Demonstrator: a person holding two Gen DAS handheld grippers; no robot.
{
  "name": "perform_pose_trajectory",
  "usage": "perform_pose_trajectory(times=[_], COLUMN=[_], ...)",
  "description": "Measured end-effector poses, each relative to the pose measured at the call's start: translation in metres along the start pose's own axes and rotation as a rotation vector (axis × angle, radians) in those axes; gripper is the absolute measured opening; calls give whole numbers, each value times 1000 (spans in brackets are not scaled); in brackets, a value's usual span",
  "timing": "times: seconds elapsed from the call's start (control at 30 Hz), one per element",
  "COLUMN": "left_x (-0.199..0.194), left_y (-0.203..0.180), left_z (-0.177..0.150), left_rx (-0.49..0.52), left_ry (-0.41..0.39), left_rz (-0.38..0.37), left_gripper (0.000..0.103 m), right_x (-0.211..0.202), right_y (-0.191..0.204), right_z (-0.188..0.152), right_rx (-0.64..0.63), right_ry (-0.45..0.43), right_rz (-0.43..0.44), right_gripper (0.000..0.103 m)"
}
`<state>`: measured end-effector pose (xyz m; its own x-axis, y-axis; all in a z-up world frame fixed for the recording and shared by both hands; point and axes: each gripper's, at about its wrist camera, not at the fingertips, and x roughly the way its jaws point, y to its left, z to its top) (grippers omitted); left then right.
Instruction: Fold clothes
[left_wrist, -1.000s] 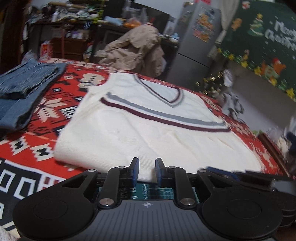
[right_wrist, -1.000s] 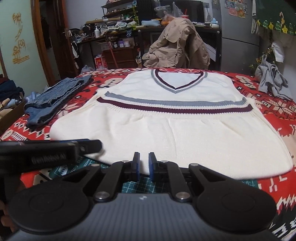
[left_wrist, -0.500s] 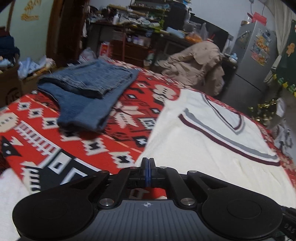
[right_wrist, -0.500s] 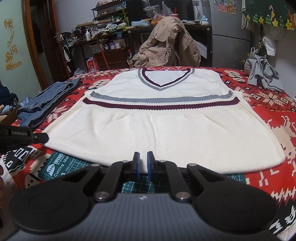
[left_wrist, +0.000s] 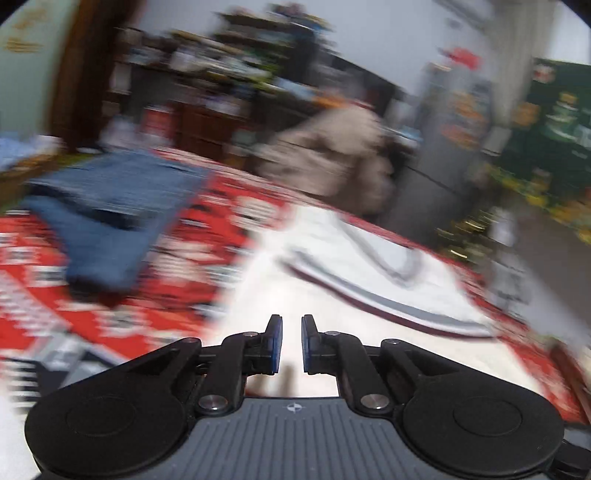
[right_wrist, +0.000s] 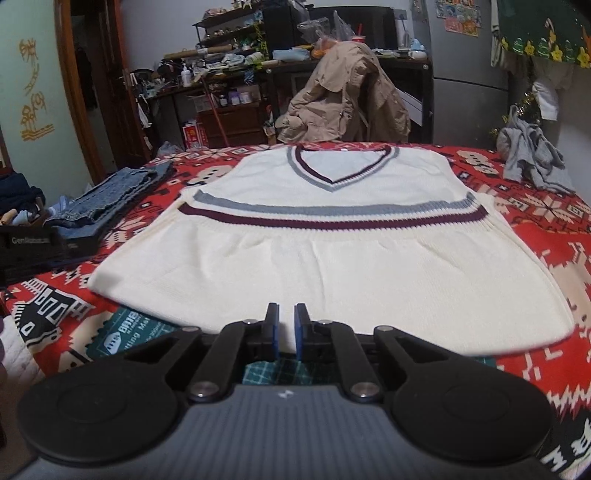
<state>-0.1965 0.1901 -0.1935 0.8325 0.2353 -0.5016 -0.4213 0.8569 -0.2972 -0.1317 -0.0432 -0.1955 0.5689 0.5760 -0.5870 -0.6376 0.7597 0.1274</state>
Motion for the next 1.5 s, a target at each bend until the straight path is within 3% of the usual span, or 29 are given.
perform_pose_trajectory(times=[0.4,0.57,0.9,1.1,1.33,1.5], left_x=[28,27,77,98,65,49], left_y=[-42,-39,-40,-36,-30,-20], left_z=[-18,-17,17,35,22,17], left_rx=[236,243,244,186,222,244], left_ry=[111,108,122,159,196,188], left_rz=[-67,-57,-54,-74,-103,-79], left_gripper=[9,9,9,9,9,9], right_x=[3,4,4,4,2,3], right_y=[-6,-6,-6,-7,-9,-15], right_z=[-2,-2,-3,-3,-2,2], right_rx=[5,6,5,13,30,43], right_ry=[14,15,13,12,11,3], right_rz=[-8,-7,0,6,14,11], right_gripper=[9,9,10,10,10,10])
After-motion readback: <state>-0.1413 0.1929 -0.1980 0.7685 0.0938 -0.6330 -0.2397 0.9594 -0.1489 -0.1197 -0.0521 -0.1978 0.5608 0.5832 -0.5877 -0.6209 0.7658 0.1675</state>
